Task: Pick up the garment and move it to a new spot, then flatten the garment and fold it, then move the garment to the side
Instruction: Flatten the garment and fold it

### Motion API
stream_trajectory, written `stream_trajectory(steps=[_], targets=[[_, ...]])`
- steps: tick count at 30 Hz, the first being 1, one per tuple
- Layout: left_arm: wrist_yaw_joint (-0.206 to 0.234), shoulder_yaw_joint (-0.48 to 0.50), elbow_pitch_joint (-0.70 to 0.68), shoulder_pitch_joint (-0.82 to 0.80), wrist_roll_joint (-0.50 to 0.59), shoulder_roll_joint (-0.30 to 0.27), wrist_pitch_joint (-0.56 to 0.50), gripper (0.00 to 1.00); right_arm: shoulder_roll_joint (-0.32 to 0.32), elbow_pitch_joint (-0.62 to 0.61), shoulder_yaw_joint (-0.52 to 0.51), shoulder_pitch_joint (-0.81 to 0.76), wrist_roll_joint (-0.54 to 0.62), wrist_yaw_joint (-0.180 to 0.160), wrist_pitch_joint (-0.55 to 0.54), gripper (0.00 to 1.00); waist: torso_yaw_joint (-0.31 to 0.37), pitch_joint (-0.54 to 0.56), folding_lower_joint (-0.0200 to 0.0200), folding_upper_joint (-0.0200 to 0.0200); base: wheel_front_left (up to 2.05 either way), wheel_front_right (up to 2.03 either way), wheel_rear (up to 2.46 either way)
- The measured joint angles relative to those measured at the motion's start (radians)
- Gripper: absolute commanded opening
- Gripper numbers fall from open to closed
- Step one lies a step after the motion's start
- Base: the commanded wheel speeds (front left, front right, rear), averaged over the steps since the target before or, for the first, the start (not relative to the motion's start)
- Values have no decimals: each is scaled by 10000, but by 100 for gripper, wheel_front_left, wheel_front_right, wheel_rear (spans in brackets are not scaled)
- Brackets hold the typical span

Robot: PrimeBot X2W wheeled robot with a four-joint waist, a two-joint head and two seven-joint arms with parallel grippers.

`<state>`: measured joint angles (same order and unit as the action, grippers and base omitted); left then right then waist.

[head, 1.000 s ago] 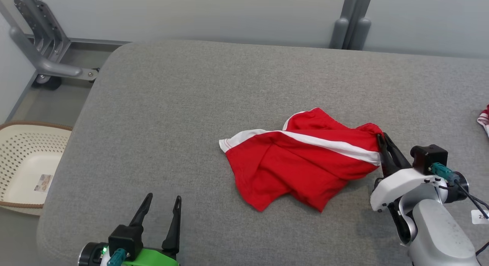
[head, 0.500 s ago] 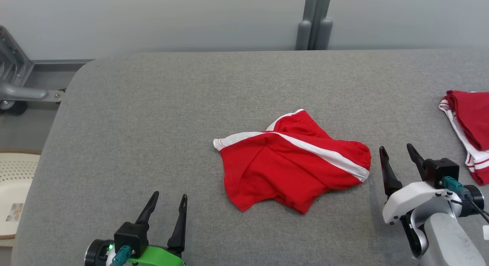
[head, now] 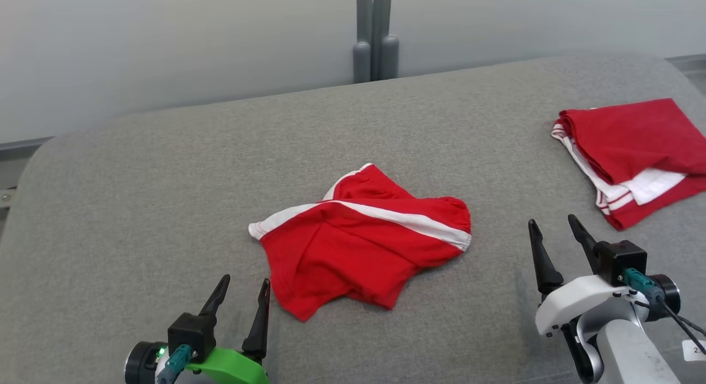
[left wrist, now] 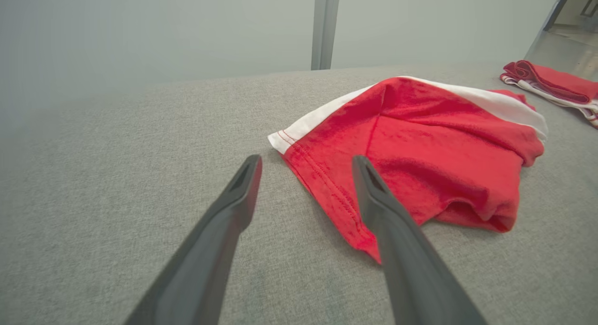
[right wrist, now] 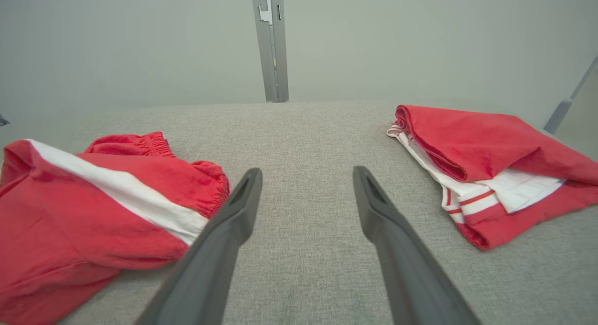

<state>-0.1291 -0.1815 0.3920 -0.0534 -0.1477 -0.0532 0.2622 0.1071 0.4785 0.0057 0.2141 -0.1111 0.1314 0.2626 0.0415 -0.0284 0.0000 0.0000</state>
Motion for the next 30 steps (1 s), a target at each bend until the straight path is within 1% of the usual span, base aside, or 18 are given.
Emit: stream_trajectory(steps=[4,7,10,17,22,23,24,25,26,30], targets=[[0,29,393,-216,0,2,2,100,-19,-221,142,0,-21,0,0,100,542,-77,0,0,0,0,0],[0,-196,853,-520,2,-33,2,100,-63,-297,222,2,-56,0,0,100,915,-184,0,0,0,0,0],[-2,-368,1300,-883,2,-201,0,100,-82,-268,259,5,-69,0,0,100,1247,-334,0,0,0,0,0],[82,238,2468,-1334,-2,-372,2,100,-171,-318,276,112,-90,0,0,100,1913,-727,0,0,0,0,0],[117,347,2656,-1424,165,-378,0,100,-153,-376,196,133,-105,0,0,100,2174,-956,0,0,0,0,0],[115,355,2654,-1445,184,-380,0,82,-148,-385,173,134,-107,-2,0,100,2217,-1006,0,0,0,0,0],[105,349,2650,-1451,194,-376,0,42,-146,-389,151,134,-105,0,0,100,2251,-1048,0,0,0,0,0],[100,330,2617,-1449,240,-366,0,19,-146,-389,130,133,-105,0,0,100,2273,-1079,1,0,0,0,0],[88,309,2575,-1445,280,-351,0,1,-151,-391,105,133,-104,0,0,100,2278,-1088,0,0,0,0,0],[48,224,2219,-1152,422,-364,0,0,-222,-391,79,110,-119,0,0,100,2110,-998,1,0,0,0,0]])
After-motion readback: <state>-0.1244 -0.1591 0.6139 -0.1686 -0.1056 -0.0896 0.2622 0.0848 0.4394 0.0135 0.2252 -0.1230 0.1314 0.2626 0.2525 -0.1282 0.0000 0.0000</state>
